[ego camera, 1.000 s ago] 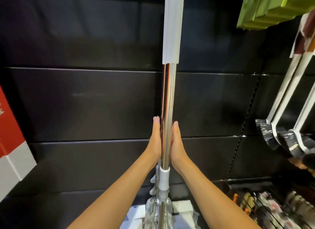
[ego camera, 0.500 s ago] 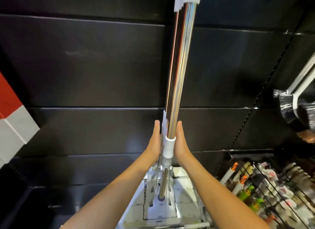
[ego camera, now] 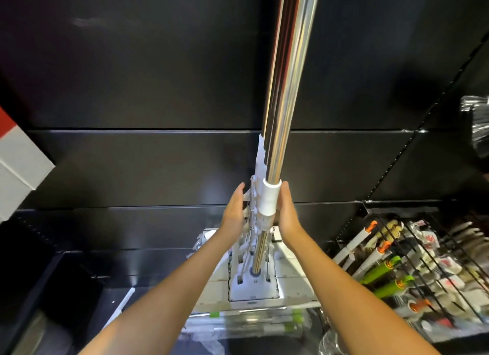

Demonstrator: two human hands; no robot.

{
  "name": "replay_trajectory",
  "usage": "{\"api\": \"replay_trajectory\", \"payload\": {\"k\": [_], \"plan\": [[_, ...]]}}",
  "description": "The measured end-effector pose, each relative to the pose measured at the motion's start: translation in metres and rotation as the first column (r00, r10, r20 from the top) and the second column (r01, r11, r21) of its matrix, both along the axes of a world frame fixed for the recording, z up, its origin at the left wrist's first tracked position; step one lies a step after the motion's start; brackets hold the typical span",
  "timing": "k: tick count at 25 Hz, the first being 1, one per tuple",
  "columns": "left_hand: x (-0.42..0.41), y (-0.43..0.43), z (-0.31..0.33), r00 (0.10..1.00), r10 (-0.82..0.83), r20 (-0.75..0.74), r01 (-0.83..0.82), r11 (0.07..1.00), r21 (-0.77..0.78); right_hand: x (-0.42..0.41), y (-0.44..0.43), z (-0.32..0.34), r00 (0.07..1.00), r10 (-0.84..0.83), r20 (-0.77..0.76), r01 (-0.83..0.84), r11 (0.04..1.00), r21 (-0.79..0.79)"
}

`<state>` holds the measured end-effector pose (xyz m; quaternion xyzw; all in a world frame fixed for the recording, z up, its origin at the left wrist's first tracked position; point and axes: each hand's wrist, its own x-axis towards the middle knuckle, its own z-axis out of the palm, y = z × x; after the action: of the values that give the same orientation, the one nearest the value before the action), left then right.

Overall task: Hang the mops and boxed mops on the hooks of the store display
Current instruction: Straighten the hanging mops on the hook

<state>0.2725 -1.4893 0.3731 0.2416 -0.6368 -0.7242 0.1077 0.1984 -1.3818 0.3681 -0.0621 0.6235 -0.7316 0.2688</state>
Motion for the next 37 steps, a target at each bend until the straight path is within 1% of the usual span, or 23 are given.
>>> {"api": "replay_trajectory", "payload": {"k": [1, 2, 3, 4, 5, 6, 7, 9, 10, 12, 14, 16, 19, 21, 23, 25, 26, 29, 31, 32, 34, 37], "plan": [[0.012, -0.01, -0.017, 0.995, -0.013, 0.101, 0.029, 0.987, -0.155, 0.0, 0.01, -0.011, 0.999, -0.016, -0.033, 0.018, 0.997, 0.081], [0.031, -0.019, -0.033, 0.979, -0.038, 0.202, 0.099, 0.948, -0.302, 0.0, 0.023, -0.025, 0.996, -0.019, -0.084, 0.035, 0.979, 0.2], [0.048, -0.029, -0.053, 0.951, -0.049, 0.306, 0.186, 0.881, -0.436, 0.002, 0.037, -0.045, 0.992, 0.017, -0.123, 0.024, 0.944, 0.33], [0.067, -0.04, -0.078, 0.913, -0.07, 0.402, 0.295, 0.795, -0.53, 0.006, 0.052, -0.064, 0.986, 0.081, -0.144, -0.006, 0.89, 0.456], [0.083, -0.047, -0.1, 0.856, -0.085, 0.511, 0.415, 0.702, -0.579, 0.008, 0.068, -0.086, 0.98, 0.14, -0.142, -0.037, 0.826, 0.563], [0.097, -0.05, -0.116, 0.787, -0.087, 0.611, 0.526, 0.613, -0.59, 0.012, 0.083, -0.105, 0.969, 0.21, -0.132, -0.07, 0.742, 0.666], [0.109, -0.052, -0.131, 0.719, -0.09, 0.69, 0.621, 0.53, -0.578, 0.016, 0.099, -0.125, 0.949, 0.296, -0.109, -0.112, 0.638, 0.762], [0.13, -0.051, -0.161, 0.583, -0.127, 0.802, 0.776, 0.382, -0.503, 0.025, 0.124, -0.156, 0.87, 0.492, -0.026, -0.205, 0.41, 0.889], [0.138, -0.049, -0.172, 0.536, -0.132, 0.834, 0.823, 0.304, -0.48, 0.031, 0.133, -0.164, 0.826, 0.563, 0.025, -0.24, 0.312, 0.919], [0.143, -0.047, -0.188, 0.511, -0.094, 0.855, 0.849, 0.212, -0.484, 0.035, 0.142, -0.175, 0.747, 0.663, 0.05, -0.225, 0.182, 0.957], [0.136, -0.046, -0.191, 0.516, -0.045, 0.855, 0.846, 0.181, -0.501, 0.032, 0.142, -0.182, 0.702, 0.712, 0.0, -0.133, 0.131, 0.982], [0.129, -0.047, -0.193, 0.526, -0.036, 0.85, 0.843, 0.158, -0.515, 0.027, 0.139, -0.186, 0.686, 0.726, -0.036, -0.067, 0.113, 0.991], [0.128, -0.05, -0.198, 0.523, -0.054, 0.851, 0.843, 0.182, -0.507, 0.023, 0.141, -0.192, 0.665, 0.744, -0.067, -0.025, 0.112, 0.993], [0.127, -0.053, -0.201, 0.53, -0.06, 0.846, 0.837, 0.198, -0.51, 0.021, 0.144, -0.194, 0.66, 0.746, -0.086, -0.012, 0.126, 0.992], [0.125, -0.056, -0.203, 0.544, -0.068, 0.836, 0.826, 0.218, -0.52, 0.02, 0.144, -0.194, 0.66, 0.746, -0.091, 0.002, 0.119, 0.993], [0.123, -0.058, -0.201, 0.555, -0.056, 0.83, 0.815, 0.237, -0.528, 0.021, 0.141, -0.191, 0.657, 0.751, -0.06, -0.008, 0.087, 0.996], [0.122, -0.057, -0.199, 0.553, -0.051, 0.832, 0.817, 0.232, -0.528, 0.022, 0.137, -0.186, 0.661, 0.75, -0.028, -0.026, 0.06, 0.998], [0.12, -0.056, -0.189, 0.528, -0.051, 0.848, 0.84, 0.18, -0.512, 0.027, 0.125, -0.167, 0.68, 0.728, 0.092, -0.117, -0.017, 0.993], [0.118, -0.057, -0.18, 0.499, -0.062, 0.864, 0.861, 0.149, -0.487, 0.031, 0.12, -0.155, 0.693, 0.709, 0.132, -0.16, -0.027, 0.987], [0.118, -0.058, -0.178, 0.489, -0.074, 0.869, 0.868, 0.142, -0.476, 0.033, 0.119, -0.151, 0.701, 0.702, 0.127, -0.163, -0.016, 0.986], [0.12, -0.062, -0.171, 0.473, -0.097, 0.876, 0.877, 0.148, -0.458, 0.038, 0.115, -0.143, 0.71, 0.696, 0.11, -0.157, 0.003, 0.988], [0.123, -0.065, -0.163, 0.466, -0.115, 0.877, 0.88, 0.16, -0.446, 0.042, 0.112, -0.129, 0.695, 0.709, 0.118, -0.142, -0.026, 0.99]]}}
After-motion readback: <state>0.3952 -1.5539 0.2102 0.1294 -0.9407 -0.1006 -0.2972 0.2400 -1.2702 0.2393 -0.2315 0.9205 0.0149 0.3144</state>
